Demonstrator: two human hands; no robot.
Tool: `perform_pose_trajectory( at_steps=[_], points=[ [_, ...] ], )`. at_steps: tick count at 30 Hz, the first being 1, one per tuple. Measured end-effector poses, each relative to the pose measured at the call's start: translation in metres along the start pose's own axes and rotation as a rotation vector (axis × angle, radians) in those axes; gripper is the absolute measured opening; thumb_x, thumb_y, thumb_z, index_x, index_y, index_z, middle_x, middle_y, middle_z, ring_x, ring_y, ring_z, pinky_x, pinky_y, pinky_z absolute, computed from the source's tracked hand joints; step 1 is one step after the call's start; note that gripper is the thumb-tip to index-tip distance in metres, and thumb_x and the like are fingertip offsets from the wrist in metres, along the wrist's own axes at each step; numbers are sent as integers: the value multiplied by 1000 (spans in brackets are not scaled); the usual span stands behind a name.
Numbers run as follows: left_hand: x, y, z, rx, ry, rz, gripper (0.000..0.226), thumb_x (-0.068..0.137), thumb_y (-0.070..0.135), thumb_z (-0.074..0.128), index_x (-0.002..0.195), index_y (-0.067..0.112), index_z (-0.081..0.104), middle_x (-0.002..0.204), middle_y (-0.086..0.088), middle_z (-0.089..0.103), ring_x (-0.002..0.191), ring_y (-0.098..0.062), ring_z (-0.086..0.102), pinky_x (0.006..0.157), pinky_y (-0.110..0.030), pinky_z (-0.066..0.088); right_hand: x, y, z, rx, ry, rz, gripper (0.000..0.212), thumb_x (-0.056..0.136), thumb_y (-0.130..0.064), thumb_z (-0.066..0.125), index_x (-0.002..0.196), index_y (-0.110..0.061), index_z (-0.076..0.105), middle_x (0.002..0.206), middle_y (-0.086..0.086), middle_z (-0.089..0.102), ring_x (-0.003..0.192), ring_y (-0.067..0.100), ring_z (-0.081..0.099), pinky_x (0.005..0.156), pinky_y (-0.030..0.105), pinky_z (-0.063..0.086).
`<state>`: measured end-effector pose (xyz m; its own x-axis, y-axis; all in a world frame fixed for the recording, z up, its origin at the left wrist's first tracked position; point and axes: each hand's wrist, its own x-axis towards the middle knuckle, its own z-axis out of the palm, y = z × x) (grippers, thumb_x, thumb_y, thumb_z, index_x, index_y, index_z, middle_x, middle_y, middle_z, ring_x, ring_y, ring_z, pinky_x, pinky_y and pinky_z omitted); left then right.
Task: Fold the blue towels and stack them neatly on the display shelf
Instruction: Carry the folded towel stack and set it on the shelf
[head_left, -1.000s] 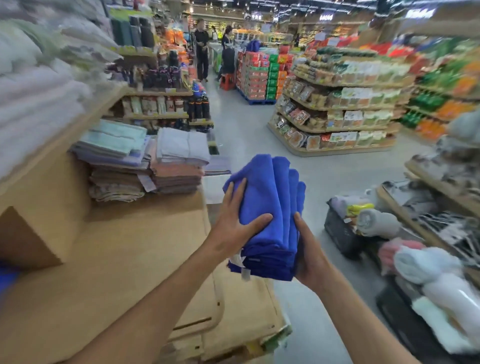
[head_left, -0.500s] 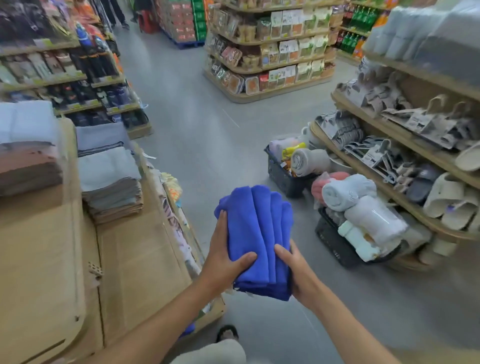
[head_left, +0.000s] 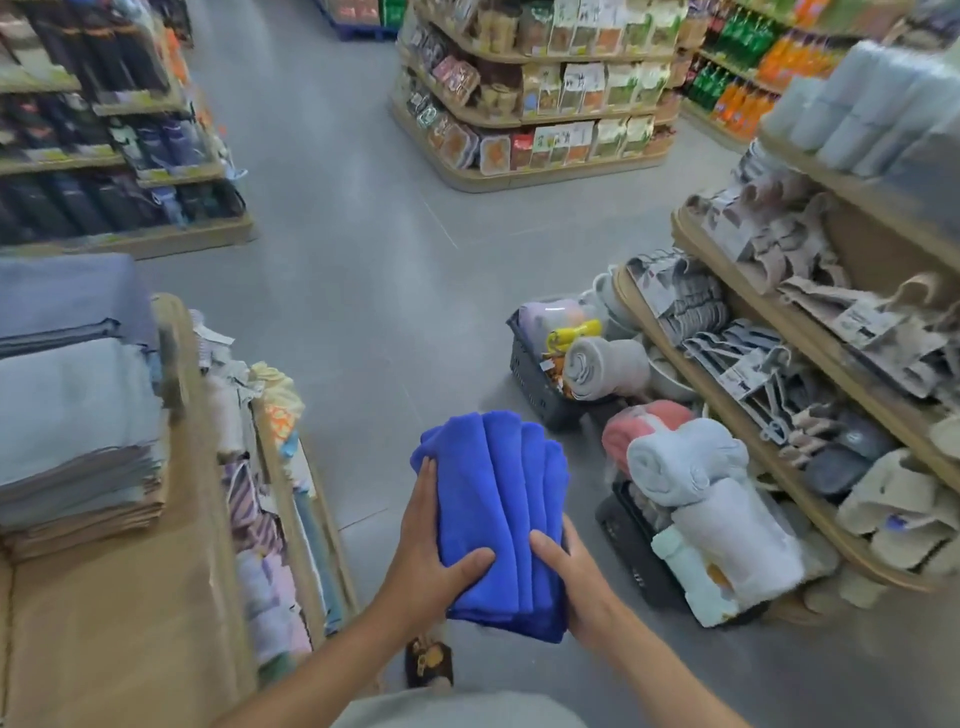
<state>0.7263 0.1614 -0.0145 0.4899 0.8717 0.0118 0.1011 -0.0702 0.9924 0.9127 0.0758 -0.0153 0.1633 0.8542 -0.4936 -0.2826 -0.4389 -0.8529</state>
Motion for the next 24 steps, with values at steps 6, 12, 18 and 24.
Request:
perform_pose_trajectory(
  at_steps=[6,12,18,24],
  points=[
    [112,-3,-19,11,47,-14,112,71,81,67,158,45,7,161,28,21,146,1,29,112,-25,31,102,-63,-7,-9,-28,5,86,74,-54,87,146,-34,45,142,0,63,129,26,62,106,49,49],
    [230,-11,-48,50,136,-43,107,72,75,71,156,47,11,157,30,26,144,3,33,109,-24,32,217,-131,-4,-18,-70,21,98,60,-60,92,142,-28,50,137,1,67,124,26,65,100,46,52],
    [344,-14,-89,91,287,-88,112,72,73,74,158,47,8,160,30,21,147,4,26,111,-29,28,353,-202,6,-43,-250,54,88,68,-56,90,142,-28,51,138,4,66,124,30,65,101,50,55],
    [438,-2,-147,112,509,-119,111,71,72,74,157,47,8,159,30,22,147,3,27,112,-28,28,481,-279,52,-130,-451,94,80,69,-57,89,138,-34,56,138,4,66,124,30,65,93,40,59]
  ],
)
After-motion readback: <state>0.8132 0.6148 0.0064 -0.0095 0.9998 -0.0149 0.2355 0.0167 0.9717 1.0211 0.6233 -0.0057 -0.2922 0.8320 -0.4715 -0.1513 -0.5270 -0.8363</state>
